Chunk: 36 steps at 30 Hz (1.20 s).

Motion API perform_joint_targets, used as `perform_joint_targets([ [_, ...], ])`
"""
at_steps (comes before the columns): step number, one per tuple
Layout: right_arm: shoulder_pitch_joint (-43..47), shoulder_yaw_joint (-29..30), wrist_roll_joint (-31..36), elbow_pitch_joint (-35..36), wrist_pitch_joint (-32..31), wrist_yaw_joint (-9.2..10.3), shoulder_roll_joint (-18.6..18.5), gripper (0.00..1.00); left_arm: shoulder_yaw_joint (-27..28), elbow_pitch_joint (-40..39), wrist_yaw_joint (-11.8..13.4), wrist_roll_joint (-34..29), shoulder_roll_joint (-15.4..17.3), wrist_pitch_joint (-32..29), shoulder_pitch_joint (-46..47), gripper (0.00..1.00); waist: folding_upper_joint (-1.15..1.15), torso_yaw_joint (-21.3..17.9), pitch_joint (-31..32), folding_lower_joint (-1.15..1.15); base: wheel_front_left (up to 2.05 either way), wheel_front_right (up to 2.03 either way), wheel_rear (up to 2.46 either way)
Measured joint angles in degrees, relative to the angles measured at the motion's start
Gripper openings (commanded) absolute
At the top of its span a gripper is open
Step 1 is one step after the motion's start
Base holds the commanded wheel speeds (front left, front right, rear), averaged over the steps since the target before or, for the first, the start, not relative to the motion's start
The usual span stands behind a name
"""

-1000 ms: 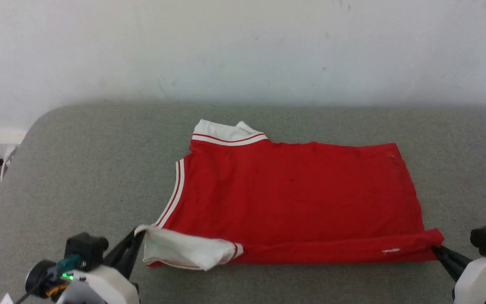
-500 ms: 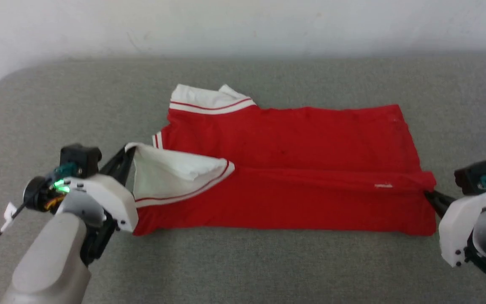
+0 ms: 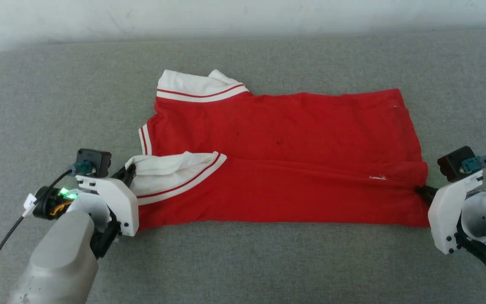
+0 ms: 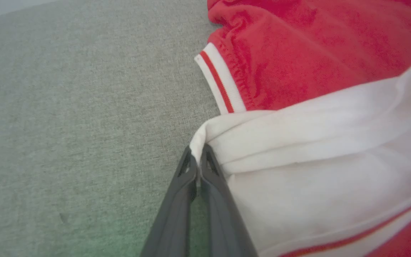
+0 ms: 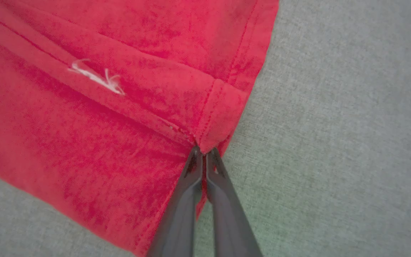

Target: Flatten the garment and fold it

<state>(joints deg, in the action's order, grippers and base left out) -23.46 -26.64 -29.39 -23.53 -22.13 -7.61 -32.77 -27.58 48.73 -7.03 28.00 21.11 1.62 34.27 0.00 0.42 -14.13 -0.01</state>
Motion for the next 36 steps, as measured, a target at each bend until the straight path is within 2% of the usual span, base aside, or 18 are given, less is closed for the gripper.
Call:
perform_joint_targets([
  [1, 0.0, -0.4, -0.4, -0.1, 0.0, 0.01, -0.2, 0.33, -0.4, 0.7, 0.0, 0.4, -0.2, 0.3, 0.2, 0.00, 0.00, 0.0, 0.3, 0.00, 0.00, 0.00, 0.00],
  [2, 0.0, -0.8, -1.1, -0.2, 0.0, 0.01, -0.4, 0.87, -0.7, 1.4, 0.0, 0.8, -0.4, 0.6, 0.4, 0.15, 0.00, 0.1, 0.7, 0.01, 0.00, 0.00, 0.00],
  [3, 0.0, -1.1, -1.7, -0.2, 0.1, 0.01, -0.6, 1.00, -0.9, 1.8, 0.0, 1.2, -0.6, 1.1, 0.4, 0.49, 0.00, 0.1, 1.1, 0.01, 0.00, 0.00, 0.00],
  [4, 0.0, -1.3, -2.0, -0.2, 0.4, 0.01, -0.9, 1.00, -1.3, 2.2, 0.0, 1.3, -0.6, 1.8, 0.5, 1.00, 0.00, 0.2, 1.6, 0.01, 0.00, 0.00, 0.00],
  [8, 0.3, -1.0, -3.5, 1.4, 1.2, 0.01, -3.0, 1.00, -4.8, 1.7, 0.0, 2.7, 0.7, 2.1, 0.4, 1.00, 0.00, 0.5, 4.1, 0.01, 0.00, 0.00, 0.00],
  [13, 1.1, 0.8, -5.3, 5.1, 0.3, 0.01, -5.9, 1.00, -10.5, -5.5, -0.1, 6.0, 5.4, -2.4, 1.3, 1.00, 0.00, 0.9, 7.4, 0.01, 0.00, 0.00, 0.00],
  [17, 2.9, 2.2, -6.4, 7.5, -1.8, 0.01, -7.7, 1.00, -15.4, -12.8, -0.1, 10.3, 9.7, -9.9, 3.4, 1.00, 0.00, 1.4, 9.6, 0.00, 0.00, 0.00, 0.00],
  [22, 4.1, 3.4, -6.9, 9.7, -4.2, 0.01, -8.5, 1.00, -21.9, -20.1, -0.1, 17.2, 14.2, -23.6, 6.0, 1.00, 0.00, 2.0, 11.1, 0.00, 0.00, 0.00, 0.00],
  [26, 4.2, 3.1, -7.0, 11.1, -6.0, 0.01, -8.4, 1.00, -24.0, -21.1, -0.1, 22.2, 15.1, -33.4, 8.2, 1.00, 0.00, 2.1, 11.0, 0.00, 0.00, 0.00, 0.00],
  [29, 4.2, 2.6, -7.0, 11.8, -7.1, 0.01, -8.1, 1.00, -25.2, -19.7, -0.1, 24.6, 14.1, -39.4, 9.7, 1.00, 0.00, 1.9, 10.5, 0.01, 0.00, 0.00, 0.00],
  [36, 2.8, 0.4, -6.9, 11.7, -8.6, 0.01, -6.6, 1.00, -28.6, -11.8, 0.1, 24.2, 10.2, -44.4, 10.5, 1.00, 0.00, 0.2, 9.0, 0.01, 0.00, 0.00, 0.00],
])
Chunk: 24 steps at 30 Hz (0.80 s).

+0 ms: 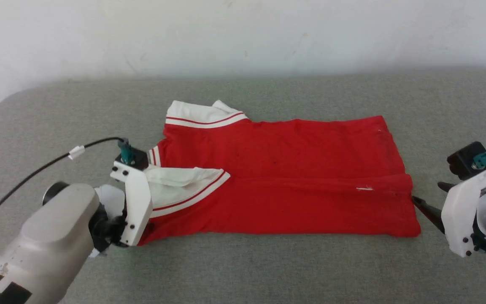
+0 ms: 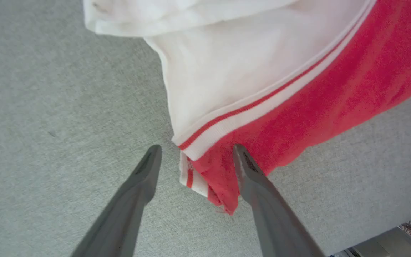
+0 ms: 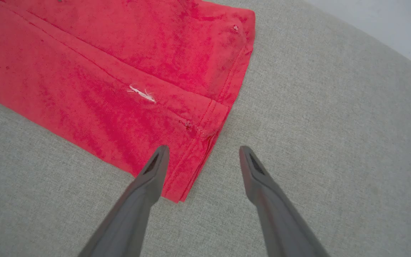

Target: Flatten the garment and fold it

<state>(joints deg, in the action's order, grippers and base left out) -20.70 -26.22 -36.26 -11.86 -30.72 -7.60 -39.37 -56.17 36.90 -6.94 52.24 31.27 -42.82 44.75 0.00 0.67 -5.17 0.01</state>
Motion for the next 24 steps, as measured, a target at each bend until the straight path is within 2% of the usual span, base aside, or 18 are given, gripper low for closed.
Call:
perform_joint_targets([
  [8, -3.4, -2.9, -0.1, -0.7, -0.1, 0.00, 0.4, 1.00, -2.2, 6.7, -0.2, -0.4, -1.9, -0.2, 0.4, 1.00, 0.00, -2.4, -1.7, -0.01, 0.00, 0.00, 0.00],
  [9, -3.8, -3.2, -0.1, -0.9, -0.1, 0.00, 0.4, 1.00, -2.3, 7.2, -0.2, -0.1, -2.1, -0.2, 0.6, 0.33, 0.00, -2.6, -1.8, -0.01, 0.00, 0.00, 0.00],
  [10, -4.2, -3.5, -0.2, -1.1, -0.1, 0.00, 0.3, 1.00, -2.3, 7.4, -0.2, 0.3, -2.1, -0.2, 0.7, 0.00, 0.00, -2.8, -1.8, -0.01, 0.00, 0.00, 0.00],
  [16, -8.3, -7.3, -2.4, -1.5, -4.5, 0.00, -1.3, 1.00, -3.6, 7.0, -0.2, 2.4, -2.3, 2.0, 0.9, 0.00, 0.00, -2.6, -0.4, 0.00, 0.00, 0.00, 0.00],
  [21, -11.2, -12.0, -6.8, -5.5, -14.3, 0.00, -1.7, 1.00, -6.0, 5.4, -0.2, 3.6, -2.2, 2.6, 0.8, 0.00, 0.00, -1.8, 0.6, 0.00, 0.00, 0.00, 0.00],
  [24, -12.9, -13.4, -8.0, -9.5, -18.7, 0.00, -0.7, 1.00, -7.2, 4.6, -0.2, 4.3, -2.2, 3.1, 0.9, 0.00, 0.00, -1.2, 0.7, 0.00, 0.00, 0.00, 0.00],
])
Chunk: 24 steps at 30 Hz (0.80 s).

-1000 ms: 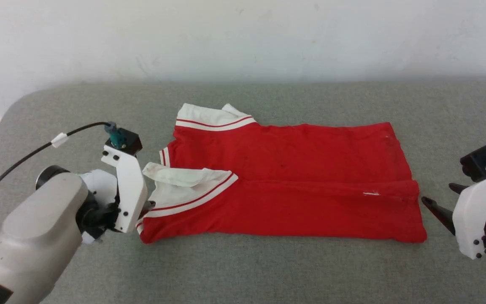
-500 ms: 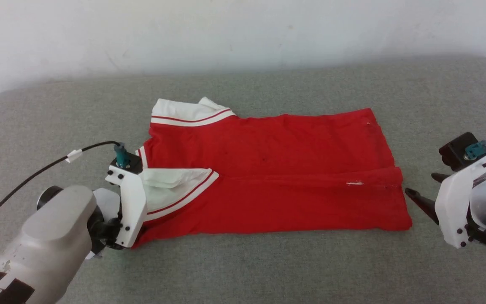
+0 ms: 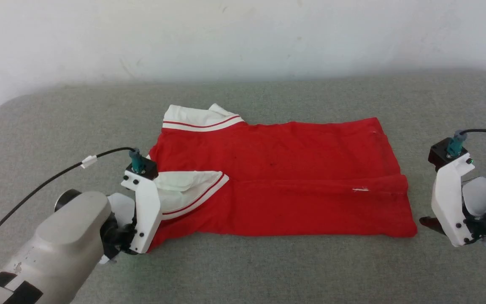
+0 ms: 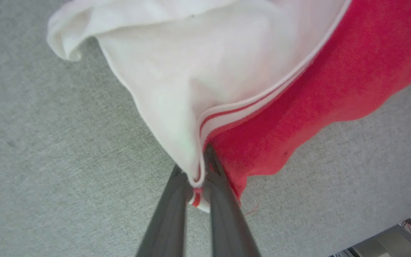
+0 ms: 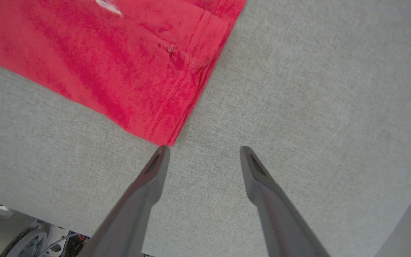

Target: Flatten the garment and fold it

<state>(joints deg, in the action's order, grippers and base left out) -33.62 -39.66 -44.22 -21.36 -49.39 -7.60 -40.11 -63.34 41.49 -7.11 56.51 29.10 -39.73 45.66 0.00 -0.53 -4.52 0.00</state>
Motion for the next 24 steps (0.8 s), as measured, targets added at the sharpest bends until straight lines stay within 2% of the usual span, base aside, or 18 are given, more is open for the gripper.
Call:
perform_joint_targets([
  [3, -1.6, -0.9, -0.2, -3.9, -2.0, 0.01, 2.1, 1.00, -1.0, -0.5, 0.0, 0.3, 0.0, 0.4, 0.7, 0.00, 0.00, 0.5, -0.6, 0.00, 0.00, 0.00, 0.00],
  [9, -2.0, -1.8, 0.8, -12.8, -0.2, 0.01, 7.6, 1.00, -2.7, -0.8, 0.0, 1.1, 0.0, 1.6, 3.0, 0.00, 0.00, 1.7, -2.5, 0.00, 0.00, 0.00, 0.00],
  [15, -2.0, -2.9, 0.7, -16.9, 3.7, 0.01, 9.0, 1.00, -4.0, -0.5, 0.0, 2.0, 0.0, 3.5, 4.1, 0.00, 0.00, 2.8, -4.1, -0.02, 0.00, 0.00, 0.00],
  [16, -2.0, -3.3, 0.4, -16.9, 4.2, 0.01, 8.9, 0.74, -4.2, -0.4, 0.0, 2.2, 0.1, 3.7, 4.1, 0.00, 0.00, 2.8, -4.2, -0.01, 0.00, 0.00, 0.00],
  [17, -2.1, -3.8, 0.3, -16.9, 4.9, 0.01, 8.7, 0.00, -4.4, -0.4, 0.0, 2.7, 0.2, 4.0, 4.1, 0.00, 0.00, 2.7, -4.3, -0.02, 0.00, 0.00, 0.00],
  [24, -2.6, -6.3, -2.4, -16.7, 10.4, 0.00, 7.5, 0.00, -5.8, 0.4, -0.4, 5.0, 0.9, 6.4, 3.4, 0.00, 0.00, 1.8, -2.4, 0.01, 0.00, 0.00, 0.00],
])
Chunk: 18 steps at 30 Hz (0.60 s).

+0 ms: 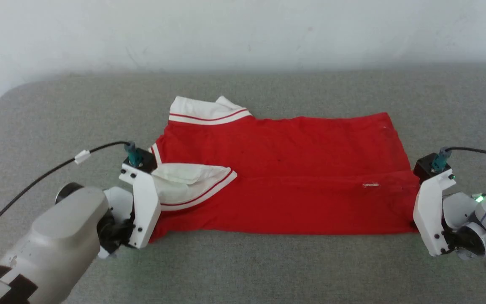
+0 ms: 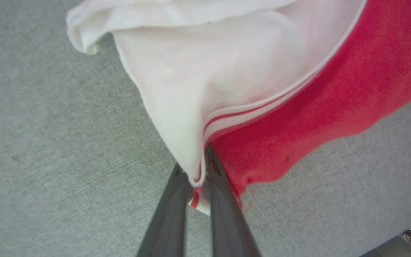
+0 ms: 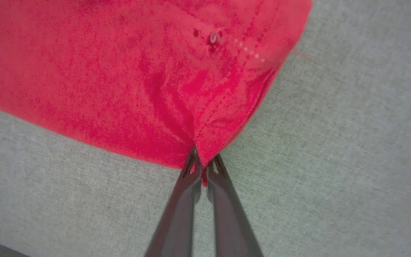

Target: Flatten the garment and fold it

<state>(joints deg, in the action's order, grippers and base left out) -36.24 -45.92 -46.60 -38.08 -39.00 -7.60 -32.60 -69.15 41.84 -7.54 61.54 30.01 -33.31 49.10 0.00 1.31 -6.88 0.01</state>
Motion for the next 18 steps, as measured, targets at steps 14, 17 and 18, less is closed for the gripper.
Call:
perform_joint_targets([
  [14, 7.3, -2.5, -6.4, 17.0, 6.8, 0.00, -13.4, 0.00, -2.9, -13.1, 0.0, 2.9, 8.5, 2.1, -5.4, 0.00, 0.00, 0.1, 8.1, -0.01, 0.00, 0.00, 0.00],
  [17, 11.5, -2.5, -7.2, 20.6, 6.8, -0.01, -16.1, 0.00, -3.3, -17.0, 0.0, 3.0, 10.5, 1.5, -8.2, 0.00, 0.00, 0.5, 9.4, -0.02, 0.00, 0.00, 0.00],
  [18, 12.8, -2.4, -7.4, 21.6, 6.8, -0.01, -16.8, 0.00, -3.3, -18.0, 0.0, 3.0, 11.0, 1.5, -9.3, 0.00, 0.00, 0.6, 9.7, -0.02, 0.00, 0.00, 0.00],
])
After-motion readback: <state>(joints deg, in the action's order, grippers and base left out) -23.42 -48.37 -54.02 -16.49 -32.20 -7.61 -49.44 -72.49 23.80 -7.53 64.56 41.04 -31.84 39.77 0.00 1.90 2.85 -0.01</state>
